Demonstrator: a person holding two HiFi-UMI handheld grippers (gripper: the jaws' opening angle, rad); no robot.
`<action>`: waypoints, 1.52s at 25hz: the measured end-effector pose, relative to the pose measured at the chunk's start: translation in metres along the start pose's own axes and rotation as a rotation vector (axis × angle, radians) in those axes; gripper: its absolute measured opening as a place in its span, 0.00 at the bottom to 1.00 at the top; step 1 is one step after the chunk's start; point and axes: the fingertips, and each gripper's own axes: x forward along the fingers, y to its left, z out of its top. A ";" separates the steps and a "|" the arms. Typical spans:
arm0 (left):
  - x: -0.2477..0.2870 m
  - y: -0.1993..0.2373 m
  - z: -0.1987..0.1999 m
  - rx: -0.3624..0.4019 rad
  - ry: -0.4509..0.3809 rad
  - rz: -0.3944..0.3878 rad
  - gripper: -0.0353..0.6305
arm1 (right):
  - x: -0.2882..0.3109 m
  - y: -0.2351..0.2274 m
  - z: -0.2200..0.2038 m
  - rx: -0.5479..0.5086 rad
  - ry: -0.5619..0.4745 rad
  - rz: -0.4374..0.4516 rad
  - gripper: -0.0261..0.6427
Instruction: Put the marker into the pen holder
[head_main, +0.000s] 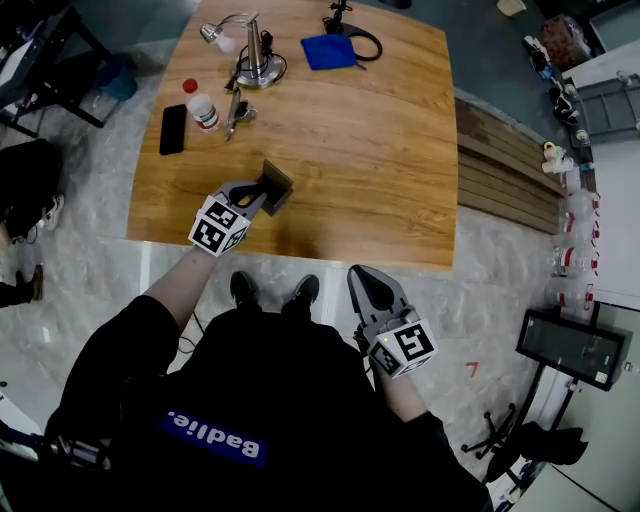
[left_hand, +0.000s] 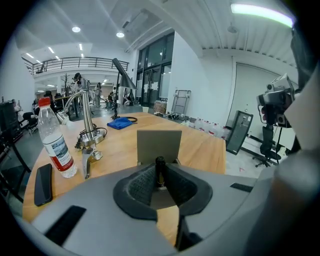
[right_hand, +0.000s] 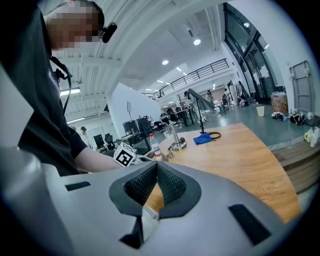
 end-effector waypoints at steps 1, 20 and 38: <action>0.001 0.000 0.000 0.001 -0.002 0.000 0.14 | 0.000 0.001 -0.001 0.000 0.003 0.000 0.05; -0.035 0.019 0.024 0.024 -0.092 0.039 0.14 | 0.010 0.022 -0.001 -0.019 -0.007 0.040 0.05; -0.180 -0.116 0.139 -0.032 -0.494 -0.215 0.14 | 0.055 0.081 0.056 -0.150 -0.115 0.234 0.05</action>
